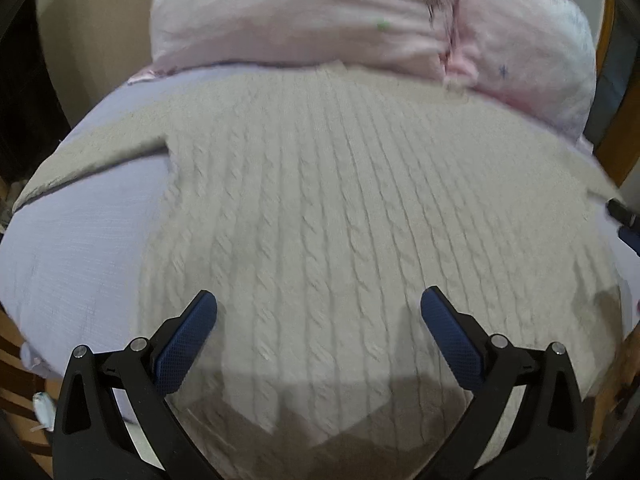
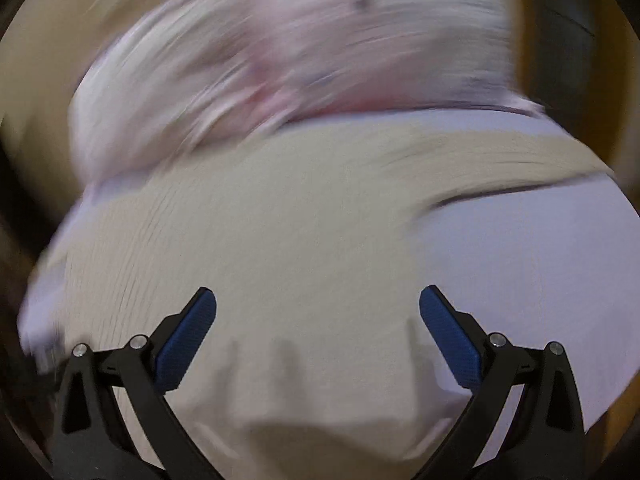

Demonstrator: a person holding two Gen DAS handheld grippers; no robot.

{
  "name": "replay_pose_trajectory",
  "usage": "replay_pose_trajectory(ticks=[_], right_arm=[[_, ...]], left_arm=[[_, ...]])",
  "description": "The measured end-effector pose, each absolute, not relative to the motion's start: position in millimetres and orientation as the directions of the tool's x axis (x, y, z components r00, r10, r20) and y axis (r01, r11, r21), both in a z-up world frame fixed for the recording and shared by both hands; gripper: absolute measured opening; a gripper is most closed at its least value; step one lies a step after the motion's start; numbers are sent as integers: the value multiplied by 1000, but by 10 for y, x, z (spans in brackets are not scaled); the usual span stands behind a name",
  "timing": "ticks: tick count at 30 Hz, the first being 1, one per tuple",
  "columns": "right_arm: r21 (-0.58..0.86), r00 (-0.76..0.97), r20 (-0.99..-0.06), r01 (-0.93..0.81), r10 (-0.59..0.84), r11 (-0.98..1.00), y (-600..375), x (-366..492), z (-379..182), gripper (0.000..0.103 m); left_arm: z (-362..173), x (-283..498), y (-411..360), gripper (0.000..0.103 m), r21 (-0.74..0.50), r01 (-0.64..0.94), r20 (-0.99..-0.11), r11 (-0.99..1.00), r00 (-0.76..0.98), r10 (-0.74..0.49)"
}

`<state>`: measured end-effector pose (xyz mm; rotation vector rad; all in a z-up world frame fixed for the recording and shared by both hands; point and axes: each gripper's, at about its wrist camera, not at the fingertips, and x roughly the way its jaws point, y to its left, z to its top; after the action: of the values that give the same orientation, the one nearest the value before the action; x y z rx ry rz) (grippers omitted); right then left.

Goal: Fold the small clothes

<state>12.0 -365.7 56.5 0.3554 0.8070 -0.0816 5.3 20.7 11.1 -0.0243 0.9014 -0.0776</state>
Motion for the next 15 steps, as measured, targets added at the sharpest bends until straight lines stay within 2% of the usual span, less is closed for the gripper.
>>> replay_pose_trajectory(ticks=[1, 3, 5, 7, 9, 11, 15], right_arm=[[328, 704, -709, 278, 40, 903, -4020, 167, 600, 101], [405, 713, -701, 401, -2, 822, -4652, 244, 610, 94], [470, 697, -716, 530, -46, 705, -5344, 338, 549, 73], [527, 683, -728, 616, -62, 586, -5910, 431, 438, 66], [555, 668, -742, 664, -62, 501, -6278, 533, 317, 61], [567, 646, -761, 704, -54, 429, -6549, 627, 172, 51], [623, 673, -739, 698, -29, 353, -6758, 774, -41, 38]], left_arm=[[162, 63, 302, 102, -75, 45, -751, 996, 654, -86], [252, 94, 474, 102, -95, 11, -695, 995, 715, -74], [315, 144, 607, 102, -102, -16, -667, 995, 743, -56], [362, 238, 755, 102, -118, -40, -660, 992, 749, -48], [388, 312, 903, 102, -147, -73, -650, 986, 759, -41], [402, 395, 1088, 102, -186, -122, -643, 975, 765, -27], [390, 544, 1434, 102, -296, -185, -636, 937, 770, -49]])
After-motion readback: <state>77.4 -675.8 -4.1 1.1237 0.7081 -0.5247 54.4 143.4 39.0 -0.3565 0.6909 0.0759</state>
